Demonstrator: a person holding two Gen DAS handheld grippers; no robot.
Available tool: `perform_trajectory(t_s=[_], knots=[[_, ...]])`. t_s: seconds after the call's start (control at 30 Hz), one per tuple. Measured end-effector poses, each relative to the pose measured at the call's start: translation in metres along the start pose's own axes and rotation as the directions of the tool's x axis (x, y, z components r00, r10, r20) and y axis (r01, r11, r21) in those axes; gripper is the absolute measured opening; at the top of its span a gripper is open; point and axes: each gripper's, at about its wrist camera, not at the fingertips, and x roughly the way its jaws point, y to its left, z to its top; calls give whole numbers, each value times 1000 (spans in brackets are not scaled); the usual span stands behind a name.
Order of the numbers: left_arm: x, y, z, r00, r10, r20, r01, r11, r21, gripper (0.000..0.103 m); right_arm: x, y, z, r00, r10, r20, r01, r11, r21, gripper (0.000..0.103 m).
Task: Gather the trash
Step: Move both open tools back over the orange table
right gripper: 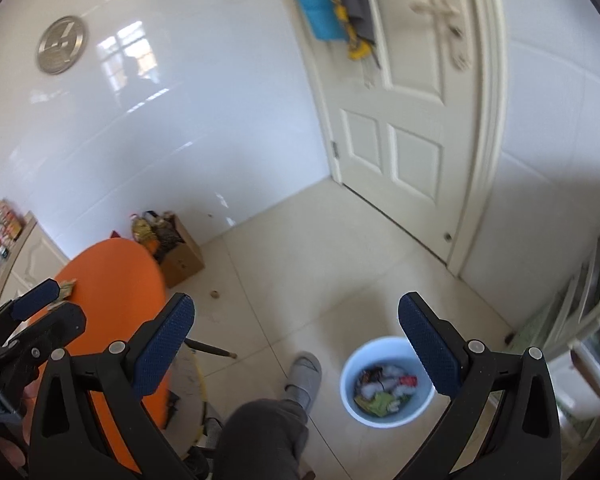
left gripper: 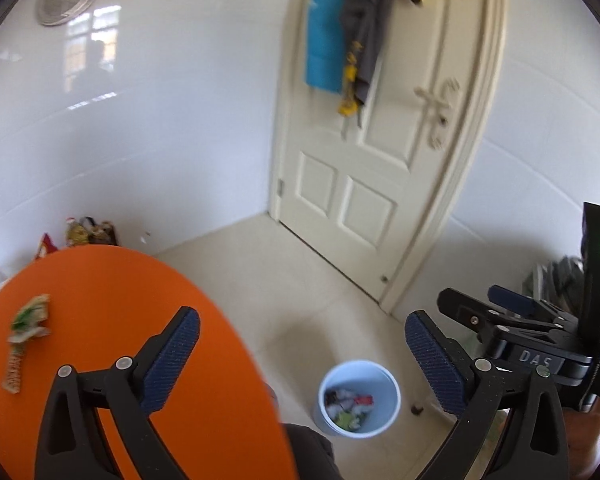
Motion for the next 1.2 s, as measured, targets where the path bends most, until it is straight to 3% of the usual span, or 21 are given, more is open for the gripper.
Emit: perform_trajectory(t_s=[0.3,0.5,0.63,1.03,1.2], knots=[[-94,42,-43,984,144,102,-136,987,-83,102,-24,89,11,994,94,60,-85,987,-133,103],[-158,68,-75,960,240,146,-215,962,-169,102,-35,150,10,983,171,71,-152,963,-222,103],[-197,81,-100,932,320,169,-279,934,-225,102,-39,191,4,972,225,66,-198,939,-282,103],[-267,93,-162,859,484,168,-403,841,-362,102,-47,292,-22,940,337,46,-285,855,-433,103],[-273,101,-180,854,503,133,-422,819,-390,102,-42,318,-28,933,358,31,-302,830,-469,103]])
